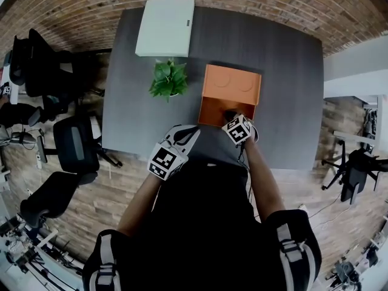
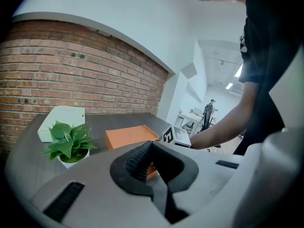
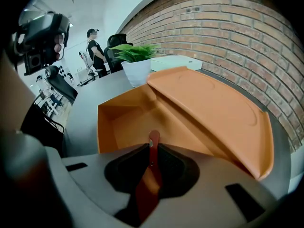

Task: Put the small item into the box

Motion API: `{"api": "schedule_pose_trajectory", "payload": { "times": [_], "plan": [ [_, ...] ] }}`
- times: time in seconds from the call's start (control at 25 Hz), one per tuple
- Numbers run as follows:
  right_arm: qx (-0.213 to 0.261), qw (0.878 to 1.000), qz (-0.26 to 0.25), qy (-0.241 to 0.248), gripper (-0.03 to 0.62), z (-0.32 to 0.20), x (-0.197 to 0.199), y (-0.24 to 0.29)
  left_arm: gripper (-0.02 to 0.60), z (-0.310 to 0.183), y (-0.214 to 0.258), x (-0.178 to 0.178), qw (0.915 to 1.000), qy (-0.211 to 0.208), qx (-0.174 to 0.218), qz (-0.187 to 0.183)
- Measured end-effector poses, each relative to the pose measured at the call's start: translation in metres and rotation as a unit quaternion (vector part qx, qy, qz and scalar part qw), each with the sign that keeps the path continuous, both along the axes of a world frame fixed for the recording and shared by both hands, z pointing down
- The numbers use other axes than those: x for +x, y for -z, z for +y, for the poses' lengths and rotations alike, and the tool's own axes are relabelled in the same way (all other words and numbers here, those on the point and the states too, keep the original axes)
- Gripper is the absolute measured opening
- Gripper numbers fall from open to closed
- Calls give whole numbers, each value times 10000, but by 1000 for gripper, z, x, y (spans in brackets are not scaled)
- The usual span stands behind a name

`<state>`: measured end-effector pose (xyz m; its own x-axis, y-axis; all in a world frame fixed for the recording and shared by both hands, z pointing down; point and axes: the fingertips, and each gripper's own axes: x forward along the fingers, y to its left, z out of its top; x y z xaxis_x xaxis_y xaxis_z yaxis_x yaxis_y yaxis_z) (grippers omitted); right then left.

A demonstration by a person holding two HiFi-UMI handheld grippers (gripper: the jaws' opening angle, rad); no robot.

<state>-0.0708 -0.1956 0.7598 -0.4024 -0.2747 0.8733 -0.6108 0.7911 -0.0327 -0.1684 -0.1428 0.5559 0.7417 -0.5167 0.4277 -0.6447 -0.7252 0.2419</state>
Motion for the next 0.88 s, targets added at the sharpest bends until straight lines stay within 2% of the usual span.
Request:
{"api": "schedule_pose_trajectory", "payload": {
  "times": [0.4, 0.6, 0.88],
  "plan": [
    [-118, 9999, -37, -90, 69, -2, -3, -5, 23, -2, 2, 0, 10000, -56, -28, 59],
    [-138, 9997, -199, -47, 112, -2, -4, -7, 23, 2, -1, 8, 9999, -124, -75, 19],
    [-50, 9994, -270, -204, 115, 6, 2, 9, 23, 2, 1, 9, 9999, -148, -11, 59]
  ]
}}
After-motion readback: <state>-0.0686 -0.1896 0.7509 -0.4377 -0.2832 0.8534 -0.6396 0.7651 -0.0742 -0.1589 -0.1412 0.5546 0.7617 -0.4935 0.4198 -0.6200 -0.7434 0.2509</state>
